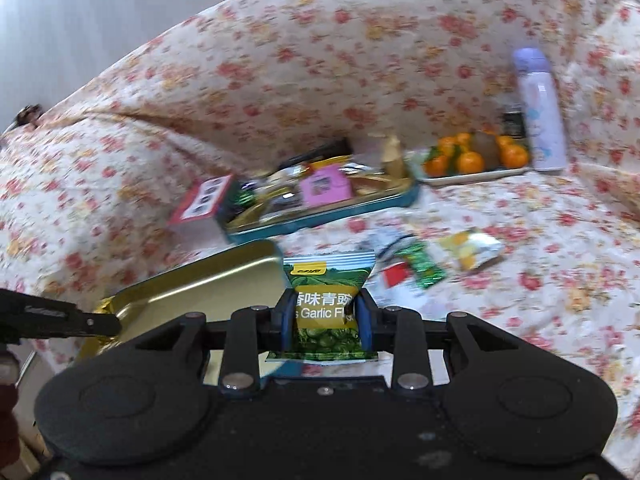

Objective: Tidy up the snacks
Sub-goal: 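Carry gold candy and green bag into the gold tin and open both tools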

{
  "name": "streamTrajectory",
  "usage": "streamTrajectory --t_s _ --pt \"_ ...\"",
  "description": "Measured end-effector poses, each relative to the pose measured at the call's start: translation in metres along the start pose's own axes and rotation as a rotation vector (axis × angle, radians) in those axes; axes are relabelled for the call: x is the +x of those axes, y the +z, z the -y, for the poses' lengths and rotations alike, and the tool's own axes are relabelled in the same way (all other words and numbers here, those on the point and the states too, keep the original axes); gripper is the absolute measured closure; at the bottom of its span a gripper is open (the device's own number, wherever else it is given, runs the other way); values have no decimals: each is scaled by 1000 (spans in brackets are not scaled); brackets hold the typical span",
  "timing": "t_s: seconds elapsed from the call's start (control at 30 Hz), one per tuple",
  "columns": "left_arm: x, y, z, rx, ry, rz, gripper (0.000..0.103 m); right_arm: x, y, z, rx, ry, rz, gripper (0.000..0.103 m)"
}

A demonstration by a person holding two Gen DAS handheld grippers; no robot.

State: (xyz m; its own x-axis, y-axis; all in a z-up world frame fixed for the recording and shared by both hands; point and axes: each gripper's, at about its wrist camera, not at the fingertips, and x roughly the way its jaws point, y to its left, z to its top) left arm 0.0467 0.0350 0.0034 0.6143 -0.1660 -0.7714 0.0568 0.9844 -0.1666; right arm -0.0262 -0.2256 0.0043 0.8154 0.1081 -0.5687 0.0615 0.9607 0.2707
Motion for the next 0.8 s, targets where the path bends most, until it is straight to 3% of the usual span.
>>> streamTrajectory --t_s 0.3,0.5,0.8 --pt "23 -8 -35 -67 -22 -109 78 15 0 -50 -82 58 -26 70" --pt "28 -12 -54 -122 -25 -147 78 32 -6 -74 -106 80 -60 70" --pt "37 -15 -57 -123 -16 -176 77 51 -7 -92 -133 92 -92 70"
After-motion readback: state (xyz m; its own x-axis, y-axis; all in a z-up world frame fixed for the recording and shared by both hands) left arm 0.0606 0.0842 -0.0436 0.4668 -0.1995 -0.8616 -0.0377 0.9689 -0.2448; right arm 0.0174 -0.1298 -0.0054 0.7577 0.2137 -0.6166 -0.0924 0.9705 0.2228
